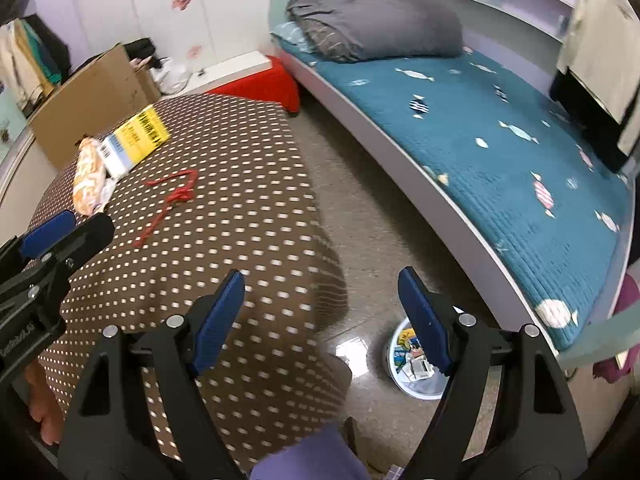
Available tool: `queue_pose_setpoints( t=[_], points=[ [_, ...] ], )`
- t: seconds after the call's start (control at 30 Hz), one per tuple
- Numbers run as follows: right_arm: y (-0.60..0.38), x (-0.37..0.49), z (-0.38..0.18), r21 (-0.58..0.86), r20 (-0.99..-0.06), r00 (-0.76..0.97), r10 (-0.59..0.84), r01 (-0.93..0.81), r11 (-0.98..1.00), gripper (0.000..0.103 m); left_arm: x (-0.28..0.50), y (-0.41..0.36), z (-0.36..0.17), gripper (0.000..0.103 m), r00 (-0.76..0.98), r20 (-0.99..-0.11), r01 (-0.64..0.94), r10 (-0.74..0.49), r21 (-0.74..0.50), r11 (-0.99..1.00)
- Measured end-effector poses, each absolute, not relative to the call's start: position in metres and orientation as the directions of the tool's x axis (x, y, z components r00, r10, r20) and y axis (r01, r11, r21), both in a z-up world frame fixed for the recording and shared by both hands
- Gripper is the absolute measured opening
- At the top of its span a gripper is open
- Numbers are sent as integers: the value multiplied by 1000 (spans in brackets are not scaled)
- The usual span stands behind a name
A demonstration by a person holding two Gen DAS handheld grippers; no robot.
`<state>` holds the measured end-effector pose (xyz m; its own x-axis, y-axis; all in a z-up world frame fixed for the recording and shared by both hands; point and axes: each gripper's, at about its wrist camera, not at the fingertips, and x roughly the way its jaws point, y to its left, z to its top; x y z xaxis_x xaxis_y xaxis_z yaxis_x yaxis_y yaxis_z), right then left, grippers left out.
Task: Collect trash
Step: 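Turn both grippers back toward the polka-dot table, then grasp the white paper tag with the left gripper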
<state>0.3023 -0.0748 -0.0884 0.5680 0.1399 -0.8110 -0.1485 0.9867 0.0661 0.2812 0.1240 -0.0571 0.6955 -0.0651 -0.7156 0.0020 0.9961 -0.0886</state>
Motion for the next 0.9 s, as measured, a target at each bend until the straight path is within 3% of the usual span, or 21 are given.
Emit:
queue_pose_setpoints(
  t=[0.53,0.63,0.73,0.77,0.9],
  points=[
    [-14,332,-100,61,-823,532,199,-265,962,78,314,200,-95,69,602,-798,-138,34,-62,988],
    [-11,339,-101,67,-825,527,206,-270,960,78,322,204,-103,57,589,-808,-136,26,-67,988],
    [-6,345,-102,68,-826,523,208,-274,959,78,326,206,-109,35,605,-794,-141,58,-36,989],
    [-5,347,-102,68,-826,524,208,-274,959,78,327,206,-110,21,604,-795,-135,58,-30,990],
    [-2,353,-102,75,-826,522,215,-275,958,78,323,213,-109,19,625,-780,-119,35,-51,992]
  ],
)
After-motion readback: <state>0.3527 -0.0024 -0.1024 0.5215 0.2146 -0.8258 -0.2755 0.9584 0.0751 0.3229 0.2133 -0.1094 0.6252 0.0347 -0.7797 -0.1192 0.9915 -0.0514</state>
